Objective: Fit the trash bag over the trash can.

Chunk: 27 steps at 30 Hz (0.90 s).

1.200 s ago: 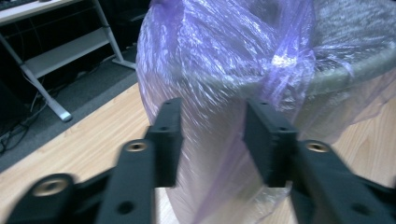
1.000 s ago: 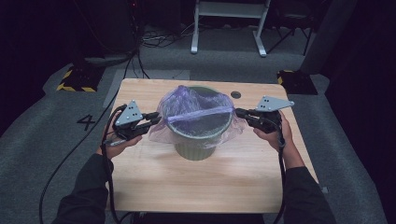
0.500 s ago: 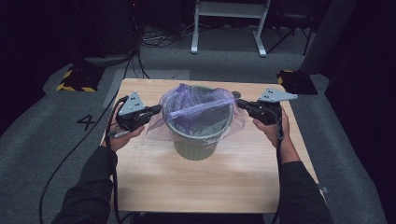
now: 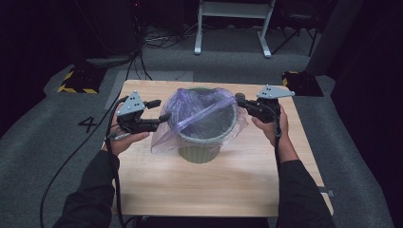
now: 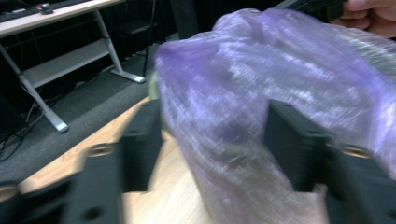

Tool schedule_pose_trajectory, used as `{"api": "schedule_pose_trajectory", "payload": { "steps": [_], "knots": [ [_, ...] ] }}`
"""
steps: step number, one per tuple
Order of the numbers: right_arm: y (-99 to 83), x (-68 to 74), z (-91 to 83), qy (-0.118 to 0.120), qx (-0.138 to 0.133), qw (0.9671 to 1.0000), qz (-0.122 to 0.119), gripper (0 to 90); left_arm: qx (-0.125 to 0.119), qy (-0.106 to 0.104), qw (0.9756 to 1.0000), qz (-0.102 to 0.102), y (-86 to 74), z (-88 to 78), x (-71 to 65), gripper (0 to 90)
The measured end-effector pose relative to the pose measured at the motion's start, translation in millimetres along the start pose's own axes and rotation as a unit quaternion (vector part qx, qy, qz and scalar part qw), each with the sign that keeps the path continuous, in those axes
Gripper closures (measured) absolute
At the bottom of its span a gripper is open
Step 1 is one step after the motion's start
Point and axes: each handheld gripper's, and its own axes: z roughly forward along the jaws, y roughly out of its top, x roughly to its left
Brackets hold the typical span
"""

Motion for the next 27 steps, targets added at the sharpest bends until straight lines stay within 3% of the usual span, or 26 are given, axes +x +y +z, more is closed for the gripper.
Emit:
{"api": "schedule_pose_trajectory", "payload": {
  "steps": [5, 8, 11, 14, 18, 19, 23, 24, 25, 27],
  "knots": [
    [3.7, 3.6, -3.2, -0.008, 0.004, 1.0000, -0.002, 90.0, -0.029, 0.008, 0.9995, -0.005, 4.5, -14.3, -8.4, 26.5],
    [4.8, 3.5, -4.1, -0.012, 0.007, 0.9999, -0.001, 90.0, -0.042, -0.005, 0.9991, -0.008, 5.5, -23.7, -11.2, 24.7],
    [5.1, 2.7, -4.7, -0.016, 0.011, 0.9998, 0.000, 90.0, -0.046, -0.028, 0.9985, 0.004, 8.1, -27.8, -22.9, 22.2],
    [5.0, 3.4, -4.7, -0.016, 0.014, 0.9998, 0.000, 90.0, -0.034, -0.052, 0.9977, 0.026, 9.9, -23.4, -39.2, 19.1],
    [6.2, 4.5, -4.6, -0.017, 0.014, 0.9998, 0.000, 90.0, 0.003, -0.058, 0.9970, 0.052, 8.5, -7.8, -52.6, 18.4],
    [6.7, 4.7, -4.6, -0.017, 0.014, 0.9998, 0.000, 90.0, 0.009, -0.048, 0.9971, 0.058, 7.6, -4.5, -53.5, 20.3],
    [8.5, 4.8, -4.9, -0.015, 0.011, 0.9998, 0.002, 90.0, 0.019, -0.036, 0.9961, 0.078, 5.0, 3.2, -51.6, 41.9],
    [8.9, 5.1, -5.1, -0.012, 0.010, 0.9999, 0.003, 90.0, 0.016, -0.039, 0.9961, 0.077, 5.0, 3.2, -49.6, 45.4],
    [9.3, 5.9, -5.0, -0.011, 0.009, 0.9999, 0.001, 90.0, 0.016, -0.030, 0.9965, 0.077, 5.3, 3.3, -47.9, 56.0],
    [9.9, 6.9, -4.8, -0.009, 0.008, 0.9999, 0.000, 90.0, 0.011, -0.032, 0.9968, 0.072, 6.1, 2.3, -42.8, 61.0]
  ]
}}
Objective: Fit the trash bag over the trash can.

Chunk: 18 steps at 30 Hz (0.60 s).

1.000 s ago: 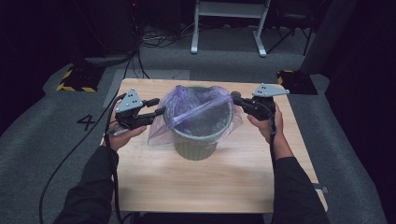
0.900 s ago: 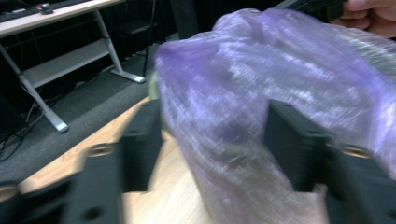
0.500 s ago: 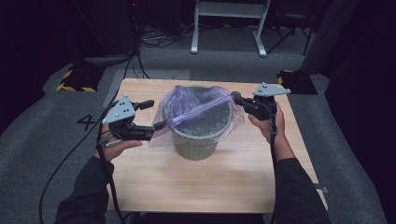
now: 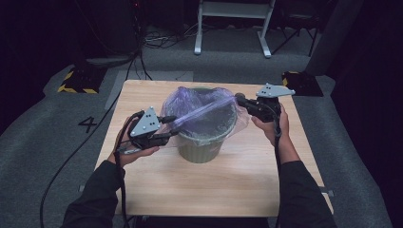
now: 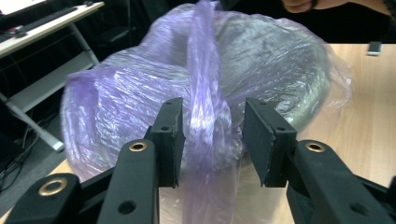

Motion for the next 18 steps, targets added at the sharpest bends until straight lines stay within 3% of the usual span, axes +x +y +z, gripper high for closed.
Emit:
{"api": "schedule_pose_trajectory", "payload": {
  "steps": [2, 6, 8, 10, 11, 13, 14, 18],
  "knots": [
    [0.4, 0.5, -0.3, 0.001, -0.002, 1.0000, -0.001, 90.0, -0.002, 0.011, 0.9999, -0.001, 0.8, -2.7, 4.2, 71.6],
    [1.5, 0.6, -0.7, 0.002, -0.004, 1.0000, -0.003, 90.0, -0.009, 0.005, 0.9999, -0.002, 1.7, -5.3, 10.6, 83.7],
    [2.3, 1.3, -0.5, 0.003, -0.004, 1.0000, -0.004, 90.0, -0.015, 0.003, 0.9998, -0.013, 2.1, -7.3, 15.8, 82.8],
    [3.0, 2.2, -0.5, 0.003, -0.004, 1.0000, -0.006, 90.0, -0.034, -0.015, 0.9989, -0.028, 2.7, -10.8, 20.5, 83.1],
    [3.4, 2.6, -0.5, 0.004, -0.004, 1.0000, -0.007, 90.0, -0.035, -0.024, 0.9986, -0.033, 3.7, -12.5, 22.3, 79.4],
    [4.2, 3.1, -1.3, 0.004, -0.006, 0.9999, -0.008, 90.0, -0.031, -0.006, 0.9989, -0.033, 6.1, -15.0, 22.1, 65.0],
    [4.7, 3.3, -1.8, 0.005, -0.007, 0.9999, -0.008, 90.0, -0.029, -0.009, 0.9990, -0.032, 7.1, -16.2, 21.8, 59.0],
    [7.4, 4.9, -2.9, 0.005, -0.008, 0.9999, -0.010, 90.0, -0.010, -0.004, 0.9999, -0.003, 11.4, -16.1, 16.4, 67.4]
  ]
}}
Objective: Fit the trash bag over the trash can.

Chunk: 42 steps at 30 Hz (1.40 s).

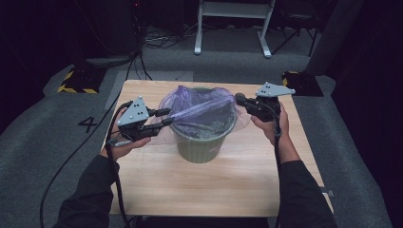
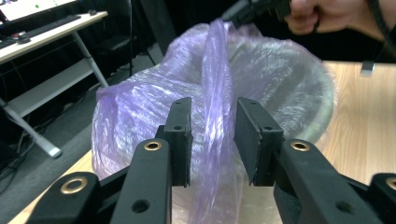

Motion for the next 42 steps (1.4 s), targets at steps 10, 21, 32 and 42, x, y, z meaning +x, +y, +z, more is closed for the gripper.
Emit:
{"api": "schedule_pose_trajectory", "payload": {
  "steps": [10, 21, 32, 42],
  "knots": [
    [8.6, 6.1, -2.4, 0.006, -0.008, 0.9999, -0.010, 90.0, 0.025, -0.018, 0.9995, 0.000, 8.1, 9.3, -0.1, 54.7],
    [16.7, 12.0, -8.1, 0.014, -0.031, 0.9993, -0.018, 90.0, 0.095, 0.052, 0.9937, 0.030, 13.1, 28.9, 5.0, 71.3],
    [15.4, 1.7, -0.1, 0.001, -0.020, 0.9998, -0.009, 90.0, 0.085, 0.129, 0.9879, 0.003, 5.7, 36.4, 33.9, 75.6],
    [12.6, -3.3, 12.8, -0.006, -0.004, 1.0000, -0.002, 90.0, 0.068, 0.141, 0.9875, -0.015, 2.4, 47.5, 48.1, 79.9]
  ]
}}
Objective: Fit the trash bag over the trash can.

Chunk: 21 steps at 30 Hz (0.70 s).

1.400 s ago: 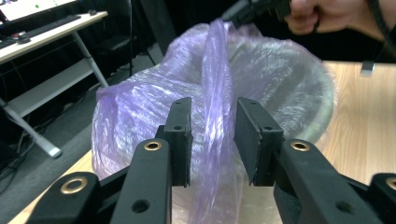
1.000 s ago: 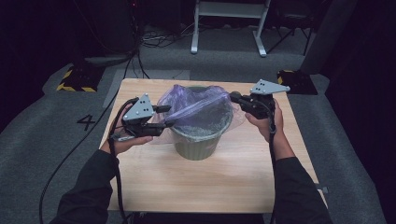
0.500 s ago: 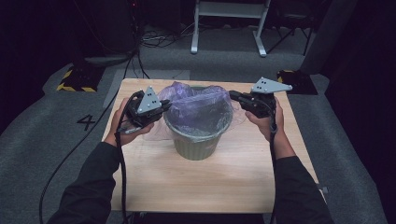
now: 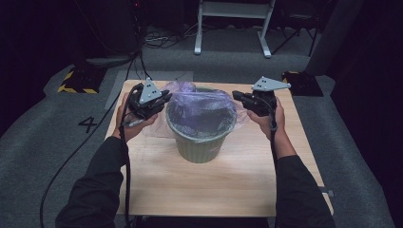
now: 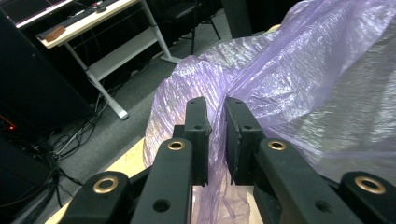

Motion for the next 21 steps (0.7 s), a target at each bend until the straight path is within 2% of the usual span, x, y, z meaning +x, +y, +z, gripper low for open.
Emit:
{"api": "schedule_pose_trajectory", "payload": {
  "steps": [3, 5, 6, 8, 11, 13, 15, 17, 18, 20, 21],
  "knots": [
    [1.7, -3.2, 2.0, -0.004, 0.003, 1.0000, 0.000, 90.0, 0.000, 0.002, 0.9998, -0.021, -0.1, 6.8, 8.9, 77.2],
    [1.5, -4.8, 5.3, -0.006, 0.007, 1.0000, 0.000, 90.0, 0.004, 0.009, 0.9996, -0.026, -2.2, 12.8, 12.9, 74.1],
    [0.7, -5.4, 7.6, -0.007, 0.012, 0.9999, -0.003, 90.0, 0.011, 0.017, 0.9992, -0.033, -4.0, 17.3, 14.7, 69.8],
    [-2.4, -7.7, 12.1, -0.011, 0.019, 0.9998, -0.002, 90.0, 0.015, 0.013, 0.9990, -0.040, -7.4, 22.6, 17.8, 65.3],
    [-7.2, -12.5, 17.9, -0.017, 0.024, 0.9995, 0.006, 90.0, 0.023, 0.020, 0.9981, -0.054, -11.8, 31.4, 21.8, 54.2],
    [-9.6, -14.8, 20.5, -0.020, 0.027, 0.9994, 0.011, 90.0, 0.020, 0.017, 0.9975, -0.065, -14.7, 34.3, 24.0, 53.5],
    [-11.7, -17.0, 23.3, -0.026, 0.028, 0.9992, 0.013, 90.0, 0.023, 0.034, 0.9965, -0.073, -16.8, 37.6, 26.6, 50.0],
    [-14.4, -19.7, 26.9, -0.032, 0.034, 0.9988, 0.015, 90.0, 0.023, 0.042, 0.9951, -0.087, -18.8, 40.6, 31.0, 42.8],
    [-16.0, -21.1, 28.9, -0.035, 0.037, 0.9985, 0.018, 90.0, 0.020, 0.044, 0.9943, -0.095, -19.7, 41.8, 33.7, 42.8],
    [-18.9, -24.1, 32.2, -0.036, 0.038, 0.9983, 0.027, 90.0, 0.008, 0.028, 0.9930, -0.115, -21.2, 44.4, 36.8, 42.7],
    [-20.3, -25.2, 33.5, -0.031, 0.037, 0.9983, 0.033, 90.0, 0.009, 0.029, 0.9927, -0.117, -21.2, 46.6, 36.8, 42.9]
  ]
}}
